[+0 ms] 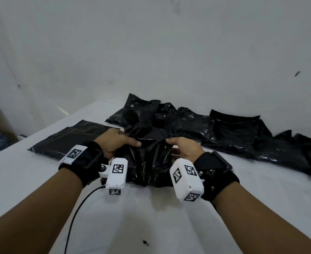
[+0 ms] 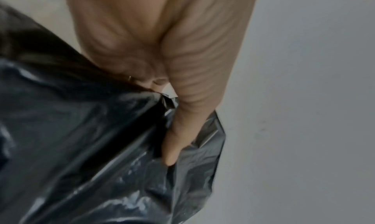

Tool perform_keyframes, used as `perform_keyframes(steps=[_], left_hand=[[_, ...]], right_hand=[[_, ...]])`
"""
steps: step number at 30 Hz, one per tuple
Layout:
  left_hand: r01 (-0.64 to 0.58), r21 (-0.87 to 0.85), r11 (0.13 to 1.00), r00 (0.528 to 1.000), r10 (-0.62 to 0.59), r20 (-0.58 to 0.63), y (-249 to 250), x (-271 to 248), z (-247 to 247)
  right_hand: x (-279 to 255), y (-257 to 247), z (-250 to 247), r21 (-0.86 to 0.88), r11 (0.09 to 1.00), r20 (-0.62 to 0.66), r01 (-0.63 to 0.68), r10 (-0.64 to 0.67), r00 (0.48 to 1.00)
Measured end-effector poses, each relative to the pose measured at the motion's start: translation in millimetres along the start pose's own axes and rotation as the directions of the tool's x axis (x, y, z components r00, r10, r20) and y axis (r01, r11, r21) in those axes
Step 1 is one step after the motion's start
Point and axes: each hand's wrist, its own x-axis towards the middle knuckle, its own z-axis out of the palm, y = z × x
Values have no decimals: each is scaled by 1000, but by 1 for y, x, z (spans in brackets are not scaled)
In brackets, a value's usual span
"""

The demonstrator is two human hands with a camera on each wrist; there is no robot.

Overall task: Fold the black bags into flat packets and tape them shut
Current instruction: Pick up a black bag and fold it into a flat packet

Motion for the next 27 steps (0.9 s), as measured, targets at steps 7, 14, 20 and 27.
perform_keyframes(steps=[7, 14, 20, 27], left_hand=[[-39, -272, 962, 981, 89, 175, 34, -23, 64], [-94, -328, 940, 958, 175, 227, 49, -34, 141], [-65, -412, 909, 916, 218, 336, 46, -40, 194], [-133, -440, 888, 919, 276, 281, 20, -36, 232]], right_hand=[[-54, -24, -76, 136, 981, -61, 136, -128, 990], [-125, -40, -159, 39, 936, -88, 351, -346, 934], [-160, -30, -215, -255, 867, -98, 428, -463, 881], [-143, -2, -229, -122, 839, -108, 531, -543, 833]])
